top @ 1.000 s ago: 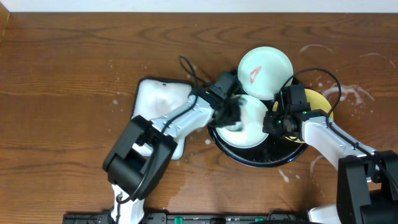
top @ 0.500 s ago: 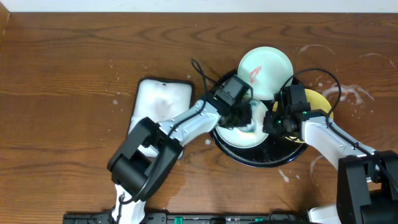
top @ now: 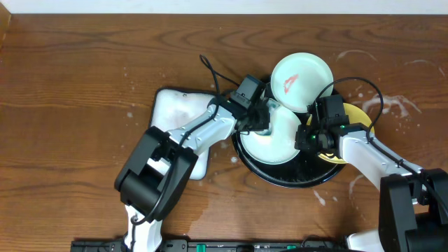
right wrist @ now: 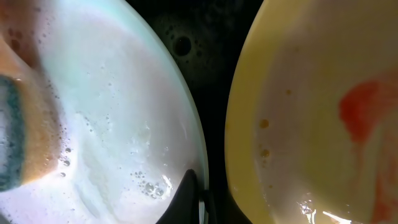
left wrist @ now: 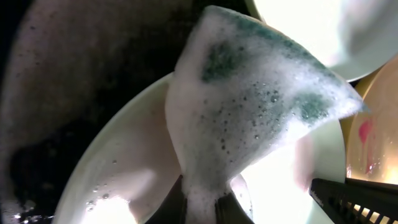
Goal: Clean dirty plates on tray and stack at the side
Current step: 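Scrub the pale green plate with the sponge while right gripper holds plates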
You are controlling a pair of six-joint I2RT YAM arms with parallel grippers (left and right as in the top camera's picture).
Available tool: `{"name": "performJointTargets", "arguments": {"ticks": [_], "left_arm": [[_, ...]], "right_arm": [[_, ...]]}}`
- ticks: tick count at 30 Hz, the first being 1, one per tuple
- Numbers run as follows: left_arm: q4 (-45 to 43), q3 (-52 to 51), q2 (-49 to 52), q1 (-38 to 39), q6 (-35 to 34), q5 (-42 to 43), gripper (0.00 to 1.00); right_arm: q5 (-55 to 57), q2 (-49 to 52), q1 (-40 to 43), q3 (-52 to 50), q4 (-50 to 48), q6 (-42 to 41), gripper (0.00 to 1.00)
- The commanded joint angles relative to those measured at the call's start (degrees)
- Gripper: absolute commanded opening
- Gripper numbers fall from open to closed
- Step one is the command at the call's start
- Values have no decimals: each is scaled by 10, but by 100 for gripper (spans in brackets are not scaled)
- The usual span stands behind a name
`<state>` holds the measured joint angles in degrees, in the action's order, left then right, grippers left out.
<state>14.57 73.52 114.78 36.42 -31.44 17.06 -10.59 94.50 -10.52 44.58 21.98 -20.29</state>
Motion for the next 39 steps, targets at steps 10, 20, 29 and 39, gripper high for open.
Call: {"name": "performJointTargets", "arguments": {"ticks": [10,20,29,39], "left_arm": [[-37,-6,10,70,-14,-33,8],[23,-6,10,16,57,-181,8],[152,13,-26,6,40,-118,8],[199,3,-33,35,-19,-23,8]], "right_arm": [[26,50,-8,-37,16,28,1],[25,50,-8,-37,16,28,1],[21,50,-8,-37,16,21,1],[21,50,-8,-37,13,19,1]]}}
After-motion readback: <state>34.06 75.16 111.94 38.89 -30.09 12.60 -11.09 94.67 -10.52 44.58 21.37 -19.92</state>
